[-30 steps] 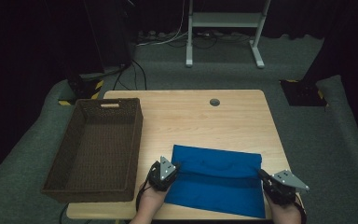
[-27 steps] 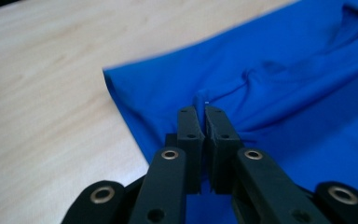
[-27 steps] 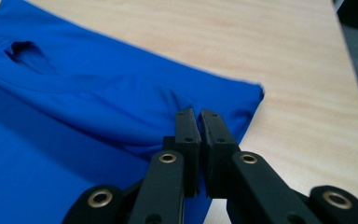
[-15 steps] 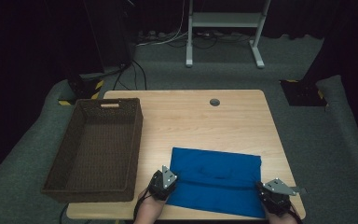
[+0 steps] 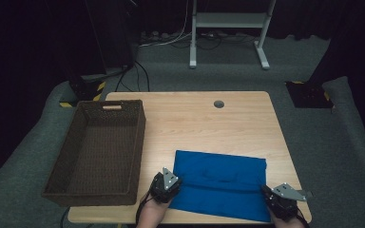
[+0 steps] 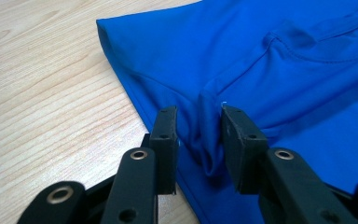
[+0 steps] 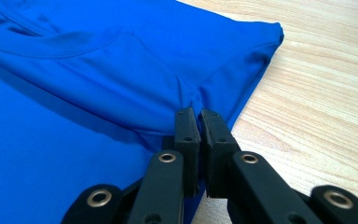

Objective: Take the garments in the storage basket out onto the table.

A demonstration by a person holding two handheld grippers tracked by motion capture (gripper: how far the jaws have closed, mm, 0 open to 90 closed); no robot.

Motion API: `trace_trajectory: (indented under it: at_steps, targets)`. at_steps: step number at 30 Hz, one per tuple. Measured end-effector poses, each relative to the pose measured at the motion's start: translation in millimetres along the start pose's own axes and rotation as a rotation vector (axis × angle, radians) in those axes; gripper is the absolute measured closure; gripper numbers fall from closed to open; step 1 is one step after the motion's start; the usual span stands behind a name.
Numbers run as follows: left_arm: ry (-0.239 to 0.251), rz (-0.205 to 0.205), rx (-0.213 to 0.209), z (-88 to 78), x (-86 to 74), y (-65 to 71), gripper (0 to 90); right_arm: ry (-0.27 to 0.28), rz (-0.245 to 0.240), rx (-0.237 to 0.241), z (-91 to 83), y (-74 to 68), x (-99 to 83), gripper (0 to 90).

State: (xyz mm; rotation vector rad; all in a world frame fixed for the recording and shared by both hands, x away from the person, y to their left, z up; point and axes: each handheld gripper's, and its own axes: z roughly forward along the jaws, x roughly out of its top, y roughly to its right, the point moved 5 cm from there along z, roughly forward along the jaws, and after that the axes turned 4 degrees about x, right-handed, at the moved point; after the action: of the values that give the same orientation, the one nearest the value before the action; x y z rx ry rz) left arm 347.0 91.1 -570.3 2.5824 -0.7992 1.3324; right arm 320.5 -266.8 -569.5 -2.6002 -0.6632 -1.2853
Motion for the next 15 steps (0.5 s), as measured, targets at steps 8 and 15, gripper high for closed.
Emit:
trace_trajectory:
  at_steps: [8, 15]
  targets:
    - [0.0, 0.009, 0.008, 0.1, 0.1, 0.5, 66.6, -0.003, 0.0, 0.003, 0.3, 0.1, 0.2, 86.1]
    - [-0.003, 0.011, 0.025, 0.1, 0.2, 0.8, 65.2, -0.033, 0.0, 0.004, 4.1, 1.1, 5.1, 86.2]
